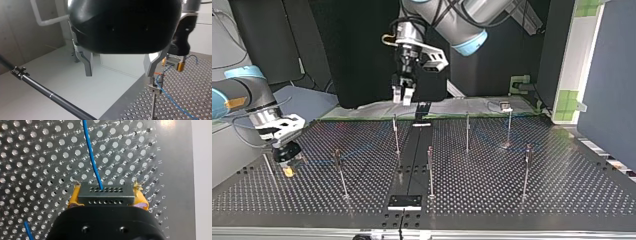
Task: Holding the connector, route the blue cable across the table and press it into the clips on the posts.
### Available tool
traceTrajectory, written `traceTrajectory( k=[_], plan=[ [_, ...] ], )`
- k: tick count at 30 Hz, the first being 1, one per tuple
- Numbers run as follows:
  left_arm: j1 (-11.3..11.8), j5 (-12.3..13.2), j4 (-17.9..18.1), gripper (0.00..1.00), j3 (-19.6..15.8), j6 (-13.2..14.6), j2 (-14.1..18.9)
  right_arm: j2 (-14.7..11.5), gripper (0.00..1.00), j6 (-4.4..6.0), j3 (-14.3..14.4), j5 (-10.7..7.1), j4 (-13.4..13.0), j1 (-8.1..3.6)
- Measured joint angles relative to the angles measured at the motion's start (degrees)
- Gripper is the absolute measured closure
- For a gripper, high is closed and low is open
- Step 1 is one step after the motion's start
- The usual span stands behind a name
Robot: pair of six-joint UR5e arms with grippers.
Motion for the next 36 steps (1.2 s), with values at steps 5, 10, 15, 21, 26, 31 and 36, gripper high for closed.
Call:
traceTrajectory(
  k=[5,10,15,21,26,31,36],
  plan=[
    [0.01,-0.01,2.70,0.00,-2.70,0.48,0.01,0.14,1.00,-0.07,0.00,0.03,0.00,0.04],
    [0.01,0.00,5.45,0.00,-5.45,0.53,0.02,0.24,1.00,-0.13,-0.03,-0.02,0.00,0.00],
    [0.01,0.00,8.20,0.00,-8.20,0.54,0.02,0.30,1.00,-0.14,-0.01,-0.04,0.05,-0.01],
    [0.01,0.00,11.36,0.00,-11.36,0.54,0.02,0.34,1.00,-0.14,-0.01,-0.03,0.08,0.12],
    [0.01,0.00,14.13,0.00,-14.13,0.56,0.02,0.40,1.00,-0.14,0.00,0.16,0.16,0.25],
    [0.01,0.00,16.69,0.00,-16.70,0.57,0.02,0.40,1.00,-0.14,0.00,0.16,0.39,0.42],
    [0.00,0.00,19.49,0.00,-19.49,0.58,0.02,0.41,1.00,-0.14,0.00,0.31,0.43,0.56]
  ],
)
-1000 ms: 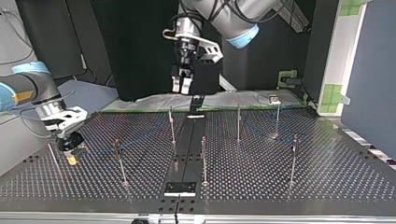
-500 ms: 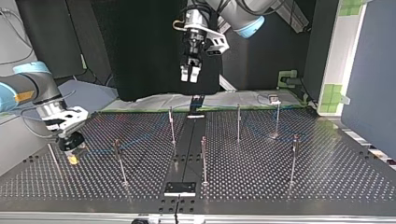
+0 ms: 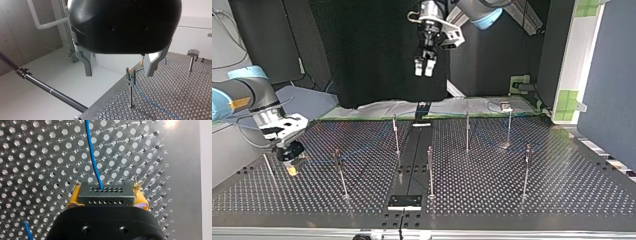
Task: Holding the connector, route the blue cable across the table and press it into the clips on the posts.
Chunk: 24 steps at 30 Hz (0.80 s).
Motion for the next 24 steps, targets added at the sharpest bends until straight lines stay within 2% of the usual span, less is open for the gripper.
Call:
traceTrajectory(
  k=[17,24],
  plan=[
    [0.01,0.00,7.84,0.00,-7.85,0.02,0.00,0.02,1.00,-0.07,0.00,1.27,-0.04,0.10],
    [0.01,0.00,8.72,0.00,-8.73,0.04,0.00,0.02,1.00,-0.08,0.00,1.32,-0.08,0.12]
  ],
)
